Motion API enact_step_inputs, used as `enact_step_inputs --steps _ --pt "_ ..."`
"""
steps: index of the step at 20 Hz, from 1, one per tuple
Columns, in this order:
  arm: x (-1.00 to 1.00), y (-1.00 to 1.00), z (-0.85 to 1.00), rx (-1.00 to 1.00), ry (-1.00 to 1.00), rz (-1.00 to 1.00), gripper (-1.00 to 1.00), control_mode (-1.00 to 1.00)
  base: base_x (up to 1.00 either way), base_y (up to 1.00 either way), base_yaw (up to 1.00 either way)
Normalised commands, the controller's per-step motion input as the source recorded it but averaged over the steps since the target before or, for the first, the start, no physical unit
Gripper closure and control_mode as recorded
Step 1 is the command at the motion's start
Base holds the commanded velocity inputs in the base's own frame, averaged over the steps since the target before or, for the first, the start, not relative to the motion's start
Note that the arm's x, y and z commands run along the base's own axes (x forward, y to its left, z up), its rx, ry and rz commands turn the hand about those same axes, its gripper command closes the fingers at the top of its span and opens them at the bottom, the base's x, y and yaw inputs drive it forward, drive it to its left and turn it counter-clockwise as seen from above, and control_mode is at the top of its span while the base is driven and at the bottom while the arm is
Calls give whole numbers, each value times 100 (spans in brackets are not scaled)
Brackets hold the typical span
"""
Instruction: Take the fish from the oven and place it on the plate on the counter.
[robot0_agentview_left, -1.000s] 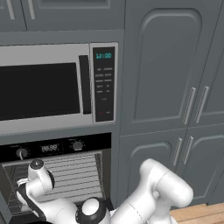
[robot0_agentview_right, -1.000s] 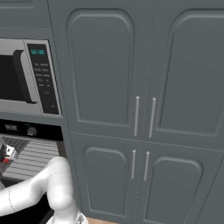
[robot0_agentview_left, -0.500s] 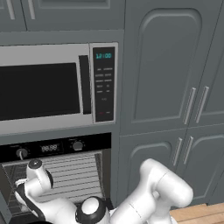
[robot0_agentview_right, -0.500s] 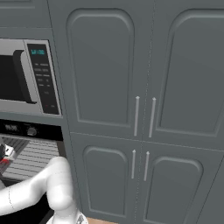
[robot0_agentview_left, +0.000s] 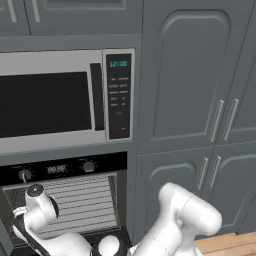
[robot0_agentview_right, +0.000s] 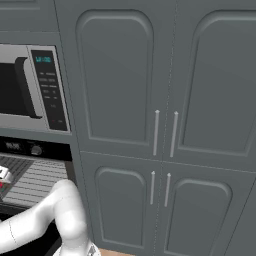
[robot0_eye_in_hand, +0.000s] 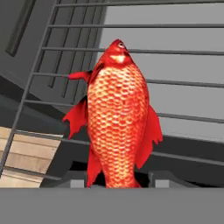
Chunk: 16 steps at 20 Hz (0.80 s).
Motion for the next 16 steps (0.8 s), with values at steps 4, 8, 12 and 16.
enact_step_inputs --steps 4,8,12,16 --pt "-44 0 61 0 -7 0 100 -100 0 0 0" --pt "-63 0 65 0 -9 0 100 -100 0 0 0" --pt "-88 -8 77 2 -11 0 100 -100 0 0 0" --pt "-93 -24 84 7 -13 0 100 -100 0 0 0"
